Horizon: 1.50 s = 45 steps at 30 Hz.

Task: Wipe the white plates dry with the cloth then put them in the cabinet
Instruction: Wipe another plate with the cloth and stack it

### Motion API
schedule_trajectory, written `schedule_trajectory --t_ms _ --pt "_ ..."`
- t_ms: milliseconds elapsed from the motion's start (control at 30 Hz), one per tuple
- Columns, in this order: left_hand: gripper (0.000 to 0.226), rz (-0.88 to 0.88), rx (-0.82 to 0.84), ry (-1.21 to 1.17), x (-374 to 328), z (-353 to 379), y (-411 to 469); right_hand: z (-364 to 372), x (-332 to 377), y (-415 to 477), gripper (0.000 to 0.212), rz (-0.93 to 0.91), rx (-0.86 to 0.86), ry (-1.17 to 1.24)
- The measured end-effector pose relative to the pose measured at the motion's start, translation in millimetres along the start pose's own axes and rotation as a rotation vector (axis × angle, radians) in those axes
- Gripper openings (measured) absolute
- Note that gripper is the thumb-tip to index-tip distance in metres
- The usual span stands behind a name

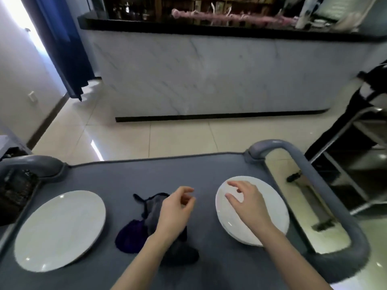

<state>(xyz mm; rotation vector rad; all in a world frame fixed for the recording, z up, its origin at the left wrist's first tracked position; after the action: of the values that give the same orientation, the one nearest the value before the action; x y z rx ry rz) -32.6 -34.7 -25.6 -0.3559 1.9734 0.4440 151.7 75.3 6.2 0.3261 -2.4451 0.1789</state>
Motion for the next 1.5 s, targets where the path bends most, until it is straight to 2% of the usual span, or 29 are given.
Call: schedule_trajectory --t_ms 133,267,500,767,1033,1233,1367,1500 --pt "0.034 0.010 0.108 0.110 -16.6 56.5 6.1 -38.3 -57.4 7.8 0.035 0.050 -0.043 -0.127" --pt "0.051 -0.061 0.127 0.139 -28.3 89.4 8.1 -56.0 -98.7 13.1 0.050 0.136 -0.031 -0.235" --pt "0.056 -0.125 0.064 0.219 -31.5 107.9 0.0 -60.3 -132.7 17.5 0.058 0.203 0.123 -0.181" --pt "0.049 -0.161 0.008 0.249 -30.3 107.8 -5.7 -58.1 -134.0 18.4 0.057 0.151 0.089 -0.147" --pt "0.056 -0.181 -0.114 0.109 -26.6 98.1 -7.9 -62.3 -125.1 23.0 0.057 0.191 0.135 0.138" --pt "0.055 -0.180 -0.249 -0.040 -22.1 57.4 -9.4 -42.0 -88.7 17.8 0.065 0.231 0.299 0.577" --pt "0.052 -0.175 -0.295 -0.034 -16.8 24.0 -16.8 -20.4 -61.6 15.6 0.071 0.296 0.353 0.772" --pt "0.052 -0.187 -0.339 -0.035 -9.8 -8.5 -25.9 3.5 -34.0 11.5 0.050 0.366 0.436 0.928"
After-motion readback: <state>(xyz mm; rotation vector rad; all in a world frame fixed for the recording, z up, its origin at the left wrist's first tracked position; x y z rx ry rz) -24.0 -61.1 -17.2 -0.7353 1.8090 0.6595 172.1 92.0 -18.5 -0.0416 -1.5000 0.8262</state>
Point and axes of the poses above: each hand's wrist, its own y-axis towards the middle knuckle, its own z-axis out of the palm, x = y × z, the point moved 1 cm from there along y, towards the middle knuckle, and after that the axes turned 13 degrees about z, right-handed, at the moved point
